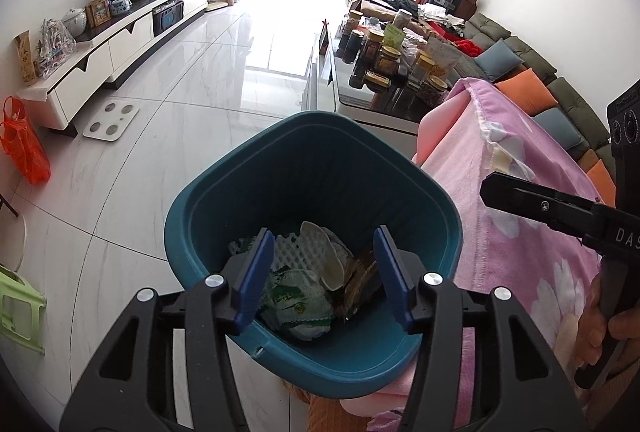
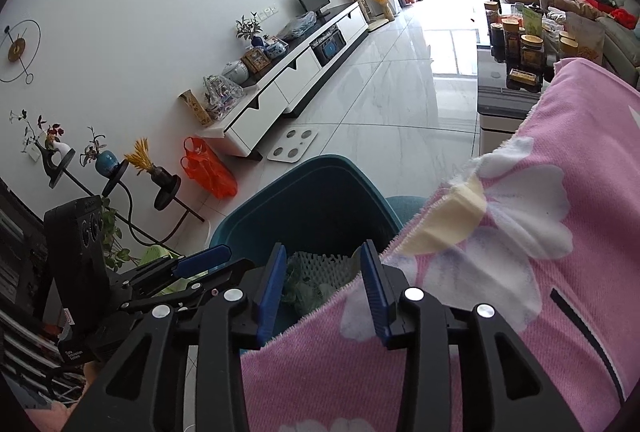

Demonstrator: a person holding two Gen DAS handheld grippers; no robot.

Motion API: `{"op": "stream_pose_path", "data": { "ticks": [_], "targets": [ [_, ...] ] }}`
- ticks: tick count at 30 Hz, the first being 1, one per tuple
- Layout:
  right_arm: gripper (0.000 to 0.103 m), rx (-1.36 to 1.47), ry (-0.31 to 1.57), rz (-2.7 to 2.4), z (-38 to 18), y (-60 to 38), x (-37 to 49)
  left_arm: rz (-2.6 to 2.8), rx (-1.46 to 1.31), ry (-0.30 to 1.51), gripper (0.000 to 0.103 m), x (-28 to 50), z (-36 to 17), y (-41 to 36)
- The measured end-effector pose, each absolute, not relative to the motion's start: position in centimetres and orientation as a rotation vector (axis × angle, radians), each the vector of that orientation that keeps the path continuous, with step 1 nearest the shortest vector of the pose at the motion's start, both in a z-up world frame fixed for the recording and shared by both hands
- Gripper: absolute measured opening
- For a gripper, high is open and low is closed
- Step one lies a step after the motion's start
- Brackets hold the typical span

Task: Collect trash
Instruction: 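Move both grippers back over the table toward the orange peels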

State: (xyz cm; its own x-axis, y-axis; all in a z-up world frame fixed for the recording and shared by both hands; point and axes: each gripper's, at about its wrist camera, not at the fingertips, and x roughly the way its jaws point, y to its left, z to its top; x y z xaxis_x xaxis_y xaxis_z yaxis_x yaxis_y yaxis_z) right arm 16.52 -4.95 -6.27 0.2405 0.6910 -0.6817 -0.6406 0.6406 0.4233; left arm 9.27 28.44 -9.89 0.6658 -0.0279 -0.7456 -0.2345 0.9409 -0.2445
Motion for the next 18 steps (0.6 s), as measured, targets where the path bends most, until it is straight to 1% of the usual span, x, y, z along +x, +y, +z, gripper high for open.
{"op": "stream_pose_path", "data": {
  "ticks": [3,5,9,14,18],
  "targets": [
    [0.040,0.080,0.930,0.918,-5.2,-6.8,15.9,0.082,-0.314,0.794,0.058,8.6,-8.5,27.3],
    [0.046,0.082,0.899,0.910,-4.4,-8.4,15.2,0.035,-0.299,0.761,0.059,8.1,-7.5,26.1],
    [0.047,0.091,0.838,0.868,-3.0,-12.5,13.6,-0.104,-0.254,0.713,0.066,7.3,-5.6,22.5],
    [0.048,0.149,0.776,0.765,-1.8,-19.8,11.8,-0.320,-0.178,0.714,0.066,7.3,-4.5,15.3],
    [0.048,0.179,0.746,0.637,-1.5,-26.0,10.4,-0.489,-0.120,0.737,0.066,7.1,-4.7,8.9]
  ]
}}
